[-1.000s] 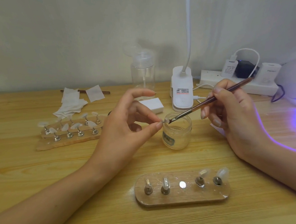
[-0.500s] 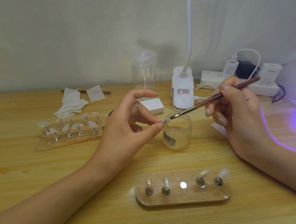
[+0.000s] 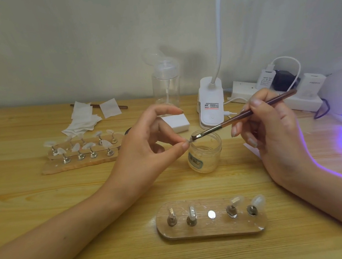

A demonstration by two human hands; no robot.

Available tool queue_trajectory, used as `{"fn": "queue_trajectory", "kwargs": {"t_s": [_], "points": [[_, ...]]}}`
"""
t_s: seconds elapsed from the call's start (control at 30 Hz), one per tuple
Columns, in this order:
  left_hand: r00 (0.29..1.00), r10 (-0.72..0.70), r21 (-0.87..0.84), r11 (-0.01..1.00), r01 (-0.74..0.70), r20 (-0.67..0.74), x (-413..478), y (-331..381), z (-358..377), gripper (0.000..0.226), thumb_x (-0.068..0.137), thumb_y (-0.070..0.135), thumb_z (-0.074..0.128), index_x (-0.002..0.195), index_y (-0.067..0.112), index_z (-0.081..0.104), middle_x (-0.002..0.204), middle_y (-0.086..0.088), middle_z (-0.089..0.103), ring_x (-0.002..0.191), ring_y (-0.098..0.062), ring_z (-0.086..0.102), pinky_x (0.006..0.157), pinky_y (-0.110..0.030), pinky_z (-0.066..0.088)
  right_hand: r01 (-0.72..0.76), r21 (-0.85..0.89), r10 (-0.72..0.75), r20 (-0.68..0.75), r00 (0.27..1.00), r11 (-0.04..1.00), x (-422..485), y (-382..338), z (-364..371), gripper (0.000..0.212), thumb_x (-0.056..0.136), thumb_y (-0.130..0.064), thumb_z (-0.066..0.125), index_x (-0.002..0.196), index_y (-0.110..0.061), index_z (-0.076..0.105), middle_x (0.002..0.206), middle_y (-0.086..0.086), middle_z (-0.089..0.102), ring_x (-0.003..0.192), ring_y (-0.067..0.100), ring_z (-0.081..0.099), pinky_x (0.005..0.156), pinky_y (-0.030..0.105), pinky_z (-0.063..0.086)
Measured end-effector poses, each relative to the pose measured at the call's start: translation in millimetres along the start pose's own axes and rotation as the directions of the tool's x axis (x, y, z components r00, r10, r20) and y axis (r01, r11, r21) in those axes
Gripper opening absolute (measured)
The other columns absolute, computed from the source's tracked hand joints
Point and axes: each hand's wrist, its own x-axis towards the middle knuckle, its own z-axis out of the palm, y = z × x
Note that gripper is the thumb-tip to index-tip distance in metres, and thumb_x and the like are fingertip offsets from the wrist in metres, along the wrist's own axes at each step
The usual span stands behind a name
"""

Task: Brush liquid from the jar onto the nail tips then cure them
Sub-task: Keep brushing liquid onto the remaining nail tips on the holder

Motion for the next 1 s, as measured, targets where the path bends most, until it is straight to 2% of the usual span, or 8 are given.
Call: {"fn": "queue_trajectory", "kwargs": {"t_s": [0.1, 0.2, 0.3, 0.4, 0.57, 0.7, 0.83, 1.0], "points": [[1.000, 0.005, 0.008, 1.000, -0.005, 0.003, -0.4, 0.4, -0.2, 0.046, 0.084, 0.008, 0.077, 0.122, 0.027, 0.059, 0.076, 0.006, 0.068, 0.084, -0.010, 0.070, 0.070, -0.050, 0.054, -0.047, -0.048, 0.045, -0.042, 0.998, 0.998, 0.5, 1.6, -0.1, 0.028, 0.103, -0.013, 0.041, 0.077, -0.018, 0.048, 0.057, 0.008, 0.063, 0.039, 0.011, 0.034, 0.042, 0.016, 0.032], [1.000, 0.004, 0.010, 1.000, -0.004, 0.003, -0.3, 0.4, -0.1, 0.046, 0.084, 0.007, 0.077, 0.122, 0.027, 0.059, 0.076, 0.006, 0.067, 0.084, -0.009, 0.069, 0.070, -0.050, 0.054, -0.029, -0.010, 0.028, -0.073, 0.997, 1.000, 0.8, 0.8, -0.7, 0.028, 0.103, -0.012, 0.040, 0.077, -0.018, 0.048, 0.055, 0.006, 0.061, 0.039, 0.010, 0.034, 0.042, 0.016, 0.032], [1.000, 0.003, 0.011, 1.000, -0.003, 0.003, -0.2, 0.4, -0.1, 0.046, 0.084, 0.007, 0.077, 0.121, 0.026, 0.059, 0.076, 0.007, 0.067, 0.082, -0.008, 0.069, 0.069, -0.049, 0.053, 0.013, 0.037, -0.012, -0.025, 1.000, 0.999, 0.3, -0.2, -0.7, 0.022, 0.099, -0.020, 0.042, 0.077, -0.022, 0.048, 0.059, 0.006, 0.063, 0.040, 0.011, 0.034, 0.042, 0.018, 0.030], [1.000, 0.003, 0.014, 1.000, -0.003, 0.003, -0.4, 0.4, -0.5, 0.046, 0.084, 0.007, 0.077, 0.122, 0.026, 0.059, 0.077, 0.006, 0.067, 0.083, -0.008, 0.069, 0.069, -0.049, 0.053, -0.001, -0.004, 0.001, 0.008, 1.000, 1.000, 0.2, 0.2, 0.6, 0.020, 0.099, -0.020, 0.042, 0.079, -0.019, 0.047, 0.060, 0.006, 0.063, 0.041, 0.011, 0.035, 0.041, 0.018, 0.028], [1.000, -0.001, 0.015, 1.000, 0.001, 0.003, -0.7, 0.3, -0.5, 0.046, 0.084, 0.007, 0.077, 0.122, 0.026, 0.059, 0.076, 0.007, 0.067, 0.083, -0.007, 0.069, 0.068, -0.046, 0.053, -0.043, -0.016, 0.042, -0.066, 0.997, 0.999, 0.5, 1.6, 0.8, 0.031, 0.104, -0.011, 0.039, 0.076, -0.020, 0.050, 0.055, 0.007, 0.059, 0.038, 0.010, 0.033, 0.041, 0.017, 0.029], [1.000, -0.004, 0.007, 1.000, 0.004, 0.004, -0.6, 0.3, -0.3, 0.046, 0.084, 0.006, 0.077, 0.121, 0.026, 0.060, 0.076, 0.007, 0.066, 0.081, -0.006, 0.068, 0.066, -0.042, 0.052, 0.035, 0.038, -0.034, -0.028, 0.999, 0.999, 0.0, -0.6, 0.0, 0.020, 0.099, -0.018, 0.041, 0.080, -0.017, 0.045, 0.058, 0.005, 0.062, 0.038, 0.010, 0.034, 0.041, 0.019, 0.029], [1.000, -0.006, -0.001, 1.000, 0.006, 0.006, -0.5, 0.4, 0.1, 0.046, 0.085, 0.005, 0.076, 0.122, 0.026, 0.060, 0.075, 0.007, 0.066, 0.081, -0.006, 0.068, 0.067, -0.042, 0.052, 0.028, -0.015, -0.028, 0.003, 1.000, 1.000, -0.8, 0.0, 0.3, 0.020, 0.098, -0.019, 0.041, 0.079, -0.018, 0.047, 0.058, 0.006, 0.062, 0.038, 0.011, 0.033, 0.040, 0.017, 0.029], [1.000, -0.006, 0.003, 1.000, 0.006, 0.008, -0.6, 0.5, -0.1, 0.045, 0.085, 0.006, 0.076, 0.122, 0.026, 0.060, 0.076, 0.007, 0.066, 0.084, -0.009, 0.069, 0.068, -0.045, 0.052, -0.008, -0.073, 0.004, -0.048, 0.999, 0.997, -0.1, 1.6, -0.8, 0.025, 0.102, -0.013, 0.039, 0.079, -0.017, 0.047, 0.056, 0.007, 0.060, 0.037, 0.010, 0.029, 0.040, 0.024, 0.022]]}}
